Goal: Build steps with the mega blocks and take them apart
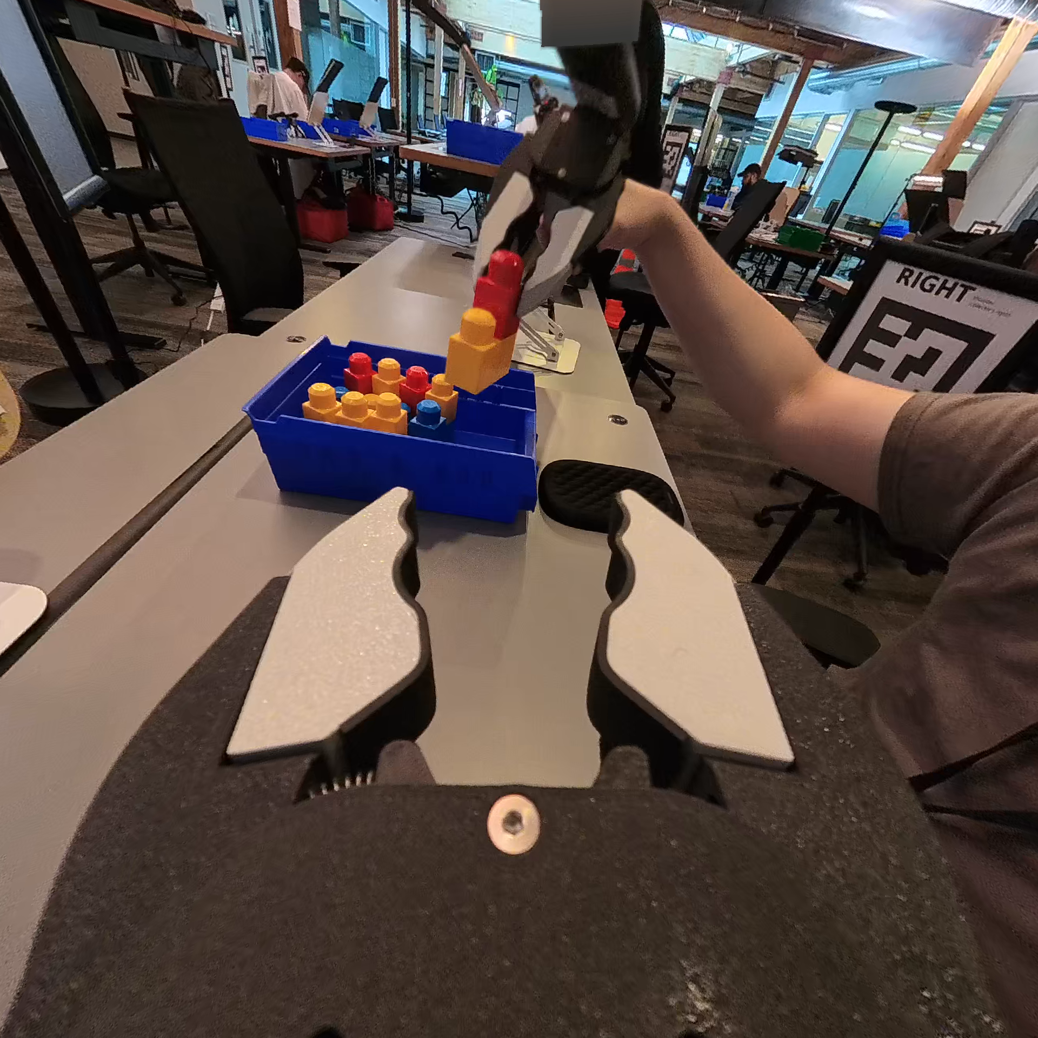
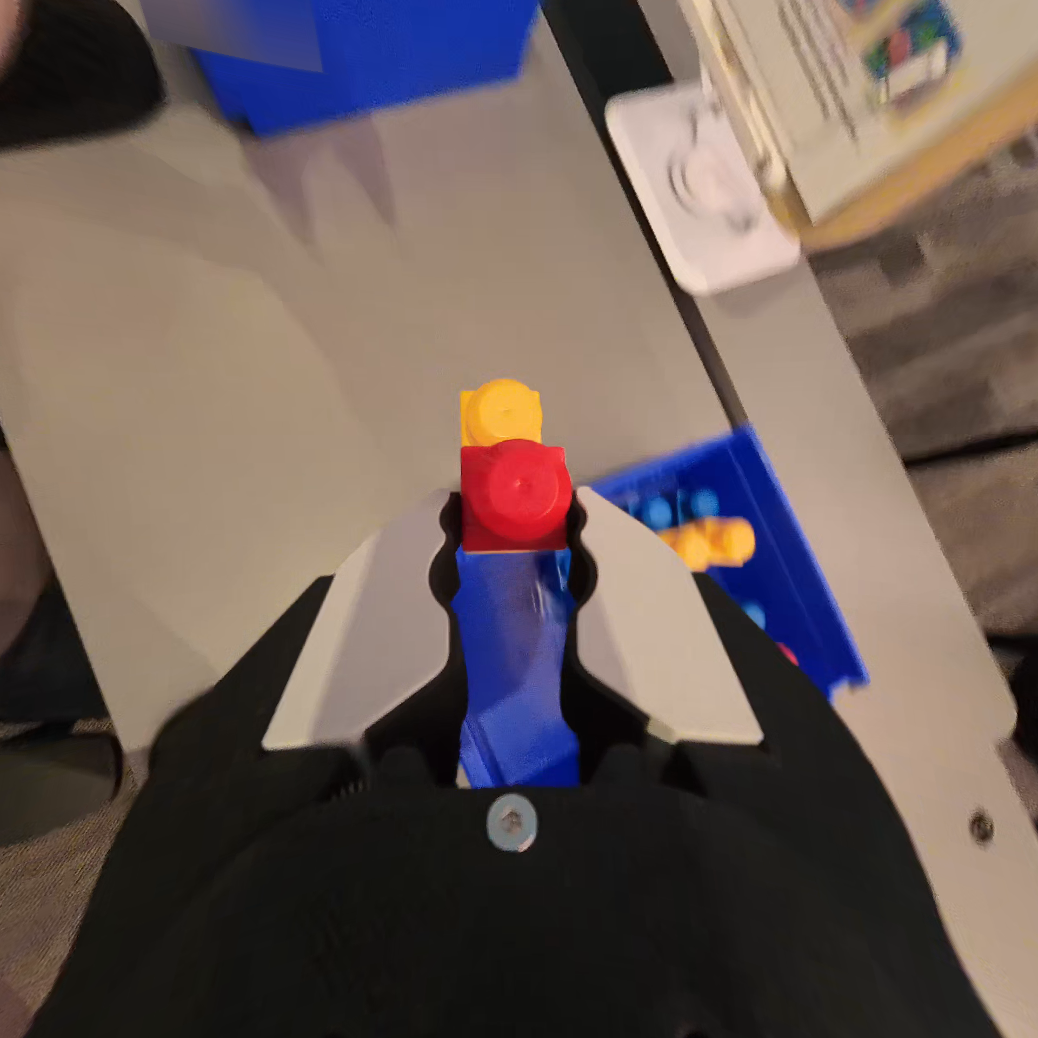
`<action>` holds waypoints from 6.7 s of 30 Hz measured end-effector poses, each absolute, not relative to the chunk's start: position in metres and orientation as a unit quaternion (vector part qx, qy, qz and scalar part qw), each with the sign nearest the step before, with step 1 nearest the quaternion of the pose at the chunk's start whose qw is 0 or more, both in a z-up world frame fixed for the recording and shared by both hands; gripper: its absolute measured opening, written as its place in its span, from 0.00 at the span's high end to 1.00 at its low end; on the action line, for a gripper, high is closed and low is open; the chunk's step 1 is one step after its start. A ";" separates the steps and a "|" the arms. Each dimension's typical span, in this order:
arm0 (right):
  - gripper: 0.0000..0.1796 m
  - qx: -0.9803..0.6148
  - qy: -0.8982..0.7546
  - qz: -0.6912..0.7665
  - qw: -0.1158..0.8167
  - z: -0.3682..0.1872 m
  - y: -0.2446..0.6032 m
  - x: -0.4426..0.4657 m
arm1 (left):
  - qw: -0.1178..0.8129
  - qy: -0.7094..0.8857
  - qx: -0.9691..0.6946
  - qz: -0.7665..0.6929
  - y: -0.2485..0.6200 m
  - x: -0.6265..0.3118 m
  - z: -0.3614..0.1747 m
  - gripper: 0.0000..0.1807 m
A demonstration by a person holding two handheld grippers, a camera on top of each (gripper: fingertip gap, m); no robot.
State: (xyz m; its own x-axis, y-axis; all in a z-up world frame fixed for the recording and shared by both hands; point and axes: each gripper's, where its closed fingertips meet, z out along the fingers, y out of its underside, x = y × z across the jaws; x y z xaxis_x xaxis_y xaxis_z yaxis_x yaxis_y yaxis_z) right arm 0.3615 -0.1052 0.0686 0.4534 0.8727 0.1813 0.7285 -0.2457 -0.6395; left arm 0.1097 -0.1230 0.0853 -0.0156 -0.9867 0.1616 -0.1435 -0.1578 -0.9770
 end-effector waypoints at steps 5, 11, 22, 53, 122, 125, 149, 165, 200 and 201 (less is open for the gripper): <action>0.79 -0.830 -0.489 0.064 0.261 -0.013 -0.109 0.453 | 0.408 0.503 -0.572 -0.503 -0.122 0.111 0.081 0.65; 0.79 -0.825 -0.525 0.026 0.208 -0.088 -0.106 0.479 | 0.392 0.493 -0.594 -0.501 -0.115 0.116 0.070 0.65; 0.78 -0.813 -0.555 -0.080 0.159 -0.099 -0.094 0.514 | 0.434 0.461 -0.608 -0.479 -0.092 0.080 0.083 0.64; 0.76 -0.530 -0.567 0.182 0.603 0.107 -0.084 0.276 | 0.277 0.441 -0.853 0.031 0.057 -0.085 -0.146 0.71; 0.76 -0.570 -0.590 0.193 0.538 0.068 -0.079 0.286 | 0.359 0.164 -0.918 -0.043 0.102 -0.101 -0.126 0.50; 0.76 -0.572 -0.590 0.194 0.535 0.066 -0.078 0.286 | 0.359 0.157 -0.919 -0.042 0.105 -0.103 -0.128 0.47; 0.76 -0.585 -0.608 0.176 0.506 0.049 -0.074 0.283 | 0.328 0.080 -0.939 -0.068 0.108 -0.127 -0.138 0.60; 0.76 -0.590 -0.615 0.178 0.492 0.039 -0.073 0.277 | 0.276 0.140 -0.950 -0.044 0.088 -0.132 -0.138 0.58; 0.80 -0.679 -0.254 0.573 0.384 0.019 -0.046 0.153 | 0.559 0.473 -0.676 -0.081 -0.032 0.154 0.010 0.58; 0.80 -0.676 -0.266 0.569 0.385 0.021 -0.046 0.154 | 0.553 0.479 -0.674 -0.101 -0.036 0.155 0.012 0.58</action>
